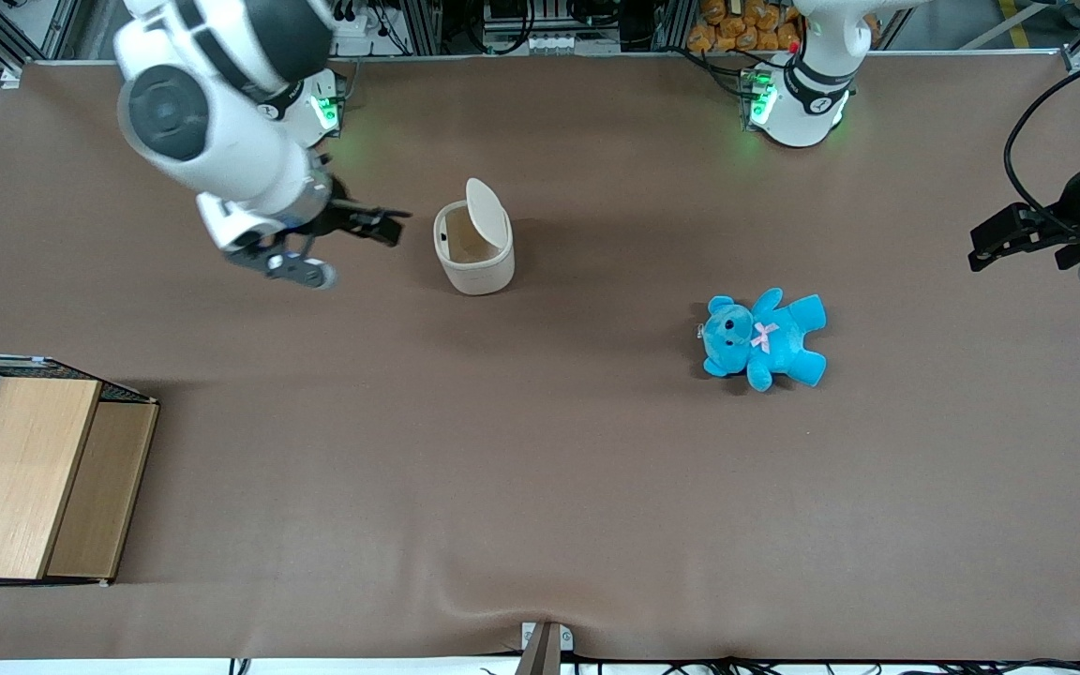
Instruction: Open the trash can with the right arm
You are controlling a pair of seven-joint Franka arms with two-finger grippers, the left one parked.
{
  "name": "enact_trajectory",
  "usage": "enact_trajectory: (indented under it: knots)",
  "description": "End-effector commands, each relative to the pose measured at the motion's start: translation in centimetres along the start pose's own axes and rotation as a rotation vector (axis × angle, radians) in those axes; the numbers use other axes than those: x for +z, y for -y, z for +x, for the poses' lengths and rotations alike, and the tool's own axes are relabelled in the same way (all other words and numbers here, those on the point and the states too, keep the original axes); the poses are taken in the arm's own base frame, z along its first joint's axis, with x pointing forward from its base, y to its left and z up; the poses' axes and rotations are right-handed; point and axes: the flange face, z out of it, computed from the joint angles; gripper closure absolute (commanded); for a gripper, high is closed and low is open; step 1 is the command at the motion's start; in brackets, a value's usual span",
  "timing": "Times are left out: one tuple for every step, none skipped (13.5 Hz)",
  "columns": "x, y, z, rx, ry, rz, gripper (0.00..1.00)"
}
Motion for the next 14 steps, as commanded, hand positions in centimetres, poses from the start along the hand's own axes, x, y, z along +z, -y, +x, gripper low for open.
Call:
enact_trajectory:
  knots:
    - [-1.4, -3.0, 3.1, -0.036, 0.01, 0.028, 0.0]
    - [-2.1, -4.3, 4.1, -0.044, -0.005, 0.035, 0.0]
    - [-2.6, -5.1, 4.7, -0.04, -0.017, 0.037, 0.0]
    - [-3.0, -5.9, 5.3, -0.03, -0.023, 0.041, 0.0]
    - [-3.3, -6.5, 5.7, -0.025, -0.027, 0.046, 0.0]
    - [-3.5, -7.1, 6.0, -0.044, -0.039, 0.034, 0.0]
    - [-3.7, -7.5, 6.3, -0.068, -0.057, 0.01, 0.0]
    - [-4.0, -8.3, 6.8, -0.077, -0.072, -0.003, 0.0]
    - [-4.3, -9.0, 7.2, -0.084, -0.077, -0.003, 0.0]
    - [-4.8, -9.8, 7.6, -0.096, -0.082, 0.002, 0.0]
    - [-5.1, -10.2, 7.7, -0.108, -0.085, 0.004, 0.0]
    - [-5.9, -10.4, 7.6, -0.115, -0.097, 0.01, 0.0]
    - [-6.2, -10.5, 7.4, -0.114, -0.099, 0.01, 0.0]
    - [-6.8, -10.6, 7.0, -0.116, -0.1, 0.006, 0.0]
